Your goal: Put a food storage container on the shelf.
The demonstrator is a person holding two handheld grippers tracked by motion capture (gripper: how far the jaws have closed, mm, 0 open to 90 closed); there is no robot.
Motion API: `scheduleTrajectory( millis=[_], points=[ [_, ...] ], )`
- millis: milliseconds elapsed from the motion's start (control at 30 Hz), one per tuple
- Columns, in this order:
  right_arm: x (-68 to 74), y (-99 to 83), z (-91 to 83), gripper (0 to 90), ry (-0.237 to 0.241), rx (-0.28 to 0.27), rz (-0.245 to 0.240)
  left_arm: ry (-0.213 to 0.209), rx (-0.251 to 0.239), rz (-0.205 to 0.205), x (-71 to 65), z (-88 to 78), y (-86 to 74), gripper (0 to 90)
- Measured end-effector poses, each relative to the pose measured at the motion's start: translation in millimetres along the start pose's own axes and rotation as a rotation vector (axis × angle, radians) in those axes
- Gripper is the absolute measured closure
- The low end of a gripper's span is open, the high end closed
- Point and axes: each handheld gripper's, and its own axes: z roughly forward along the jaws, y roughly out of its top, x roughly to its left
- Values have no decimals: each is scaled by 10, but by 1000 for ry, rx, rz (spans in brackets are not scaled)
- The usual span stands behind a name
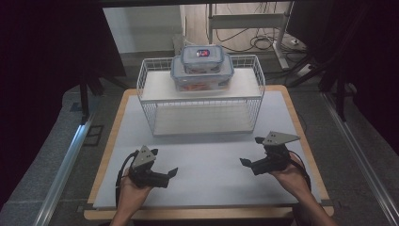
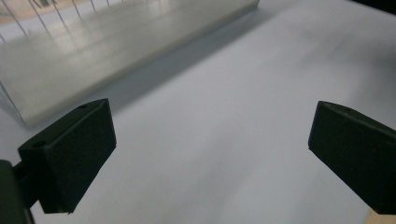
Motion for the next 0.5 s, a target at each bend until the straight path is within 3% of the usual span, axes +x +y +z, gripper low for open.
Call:
scheduleTrajectory(
  millis=[100,267,367,500],
  points=[
    [-28,-162,38,3,-27,38,-13,-1,13,-22,27,31,-133,8],
    [-86,-355,113,1,-68,89,-46,23,58,-15,76,126,-248,5],
    [-122,-414,163,1,-41,105,-9,34,78,-12,83,159,-269,0],
    [-135,-445,199,1,-51,130,-21,41,78,-4,79,157,-263,0]
  ],
)
